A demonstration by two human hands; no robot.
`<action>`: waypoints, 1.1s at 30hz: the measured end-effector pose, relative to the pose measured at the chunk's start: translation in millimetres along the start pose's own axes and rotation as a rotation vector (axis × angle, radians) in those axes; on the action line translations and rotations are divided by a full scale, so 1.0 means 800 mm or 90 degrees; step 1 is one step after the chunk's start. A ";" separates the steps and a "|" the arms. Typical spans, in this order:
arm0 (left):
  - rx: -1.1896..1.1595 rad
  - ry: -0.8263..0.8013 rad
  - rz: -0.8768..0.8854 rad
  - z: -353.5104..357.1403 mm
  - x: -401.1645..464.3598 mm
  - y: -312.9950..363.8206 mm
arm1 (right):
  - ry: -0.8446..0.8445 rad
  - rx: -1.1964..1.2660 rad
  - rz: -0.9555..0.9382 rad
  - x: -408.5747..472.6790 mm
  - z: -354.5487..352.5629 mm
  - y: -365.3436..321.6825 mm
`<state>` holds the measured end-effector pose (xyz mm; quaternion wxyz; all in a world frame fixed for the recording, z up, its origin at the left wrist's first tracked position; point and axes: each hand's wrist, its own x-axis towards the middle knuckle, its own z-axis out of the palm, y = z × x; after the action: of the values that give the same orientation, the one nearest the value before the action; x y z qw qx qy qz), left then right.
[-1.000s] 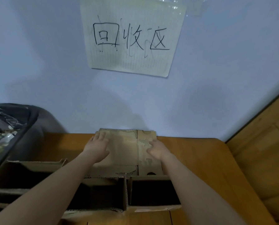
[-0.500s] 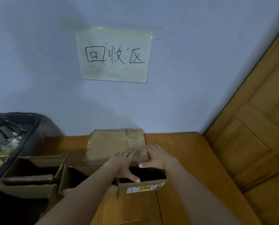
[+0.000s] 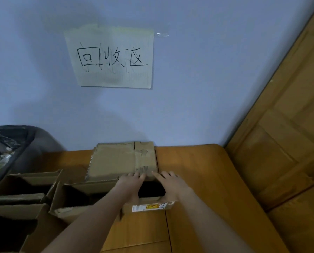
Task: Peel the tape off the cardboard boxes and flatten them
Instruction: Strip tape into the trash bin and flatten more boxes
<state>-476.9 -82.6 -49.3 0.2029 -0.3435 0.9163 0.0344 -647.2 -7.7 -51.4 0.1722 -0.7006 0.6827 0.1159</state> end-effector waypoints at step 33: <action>0.071 0.452 0.034 -0.191 -0.335 -0.071 | 0.406 -0.200 0.068 -0.258 -0.224 -0.231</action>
<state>-310.7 7.9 200.9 -0.1103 -0.2982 0.9389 -0.1318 -484.9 111.6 209.9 -0.1656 -0.6826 0.7117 0.0041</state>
